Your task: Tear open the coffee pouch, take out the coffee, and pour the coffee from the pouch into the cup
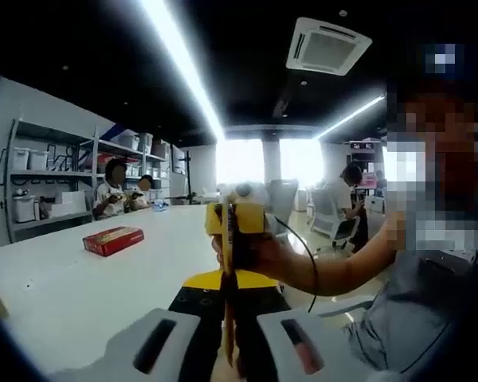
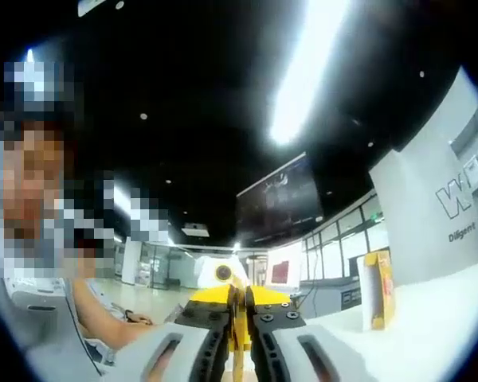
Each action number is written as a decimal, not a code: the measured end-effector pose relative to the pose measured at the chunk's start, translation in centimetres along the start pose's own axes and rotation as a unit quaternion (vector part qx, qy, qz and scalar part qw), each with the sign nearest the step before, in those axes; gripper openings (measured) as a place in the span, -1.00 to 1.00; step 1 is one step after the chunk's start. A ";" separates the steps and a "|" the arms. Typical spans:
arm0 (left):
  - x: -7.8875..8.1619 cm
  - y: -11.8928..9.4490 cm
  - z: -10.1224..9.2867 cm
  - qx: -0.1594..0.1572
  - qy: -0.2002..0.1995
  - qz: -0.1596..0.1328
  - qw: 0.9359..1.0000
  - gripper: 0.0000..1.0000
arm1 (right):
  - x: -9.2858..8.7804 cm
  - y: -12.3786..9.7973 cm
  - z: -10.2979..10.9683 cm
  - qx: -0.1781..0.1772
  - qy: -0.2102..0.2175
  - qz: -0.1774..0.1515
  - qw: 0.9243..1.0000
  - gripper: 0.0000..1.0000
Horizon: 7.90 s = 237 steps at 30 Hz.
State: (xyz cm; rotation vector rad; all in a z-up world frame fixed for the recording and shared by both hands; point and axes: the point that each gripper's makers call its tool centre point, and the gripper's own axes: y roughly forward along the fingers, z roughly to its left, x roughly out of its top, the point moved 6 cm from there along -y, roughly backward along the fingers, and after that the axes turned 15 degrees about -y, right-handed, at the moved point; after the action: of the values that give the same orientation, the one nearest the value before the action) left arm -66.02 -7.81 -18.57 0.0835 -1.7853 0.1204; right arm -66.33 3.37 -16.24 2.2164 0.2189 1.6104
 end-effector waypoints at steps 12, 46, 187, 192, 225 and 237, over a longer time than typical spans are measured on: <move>-0.4 -0.1 0.1 0.002 -0.009 -0.003 1.000 -0.79 | -0.2 -0.2 -0.1 -0.005 -0.001 0.002 1.000 -0.94; -2.0 -0.6 0.6 0.005 -0.007 0.021 1.000 -0.91 | -1.3 -0.2 0.3 0.004 0.011 0.005 1.000 -0.84; -3.6 -1.4 1.2 0.010 -0.024 -0.007 1.000 -0.92 | -3.9 -0.3 1.0 0.001 0.067 -0.018 0.998 -0.68; -3.7 -1.4 1.2 0.007 -0.032 -0.009 0.999 -0.84 | -4.0 -0.8 0.9 -0.003 0.049 -0.010 0.999 -0.95; -2.7 -1.2 1.1 -0.005 -0.009 -0.024 1.000 -0.92 | -4.2 -1.1 0.5 -0.002 0.049 -0.005 0.999 -0.93; -2.8 -1.6 1.4 0.004 -0.036 -0.016 0.999 -0.95 | -3.3 -1.5 -0.2 -0.011 0.037 -0.020 0.999 -0.28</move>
State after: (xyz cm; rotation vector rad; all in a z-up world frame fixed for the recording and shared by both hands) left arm -66.64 -9.56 -21.51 0.1236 -1.8544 0.1030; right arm -67.40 3.66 -19.67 2.1248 0.2624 1.6680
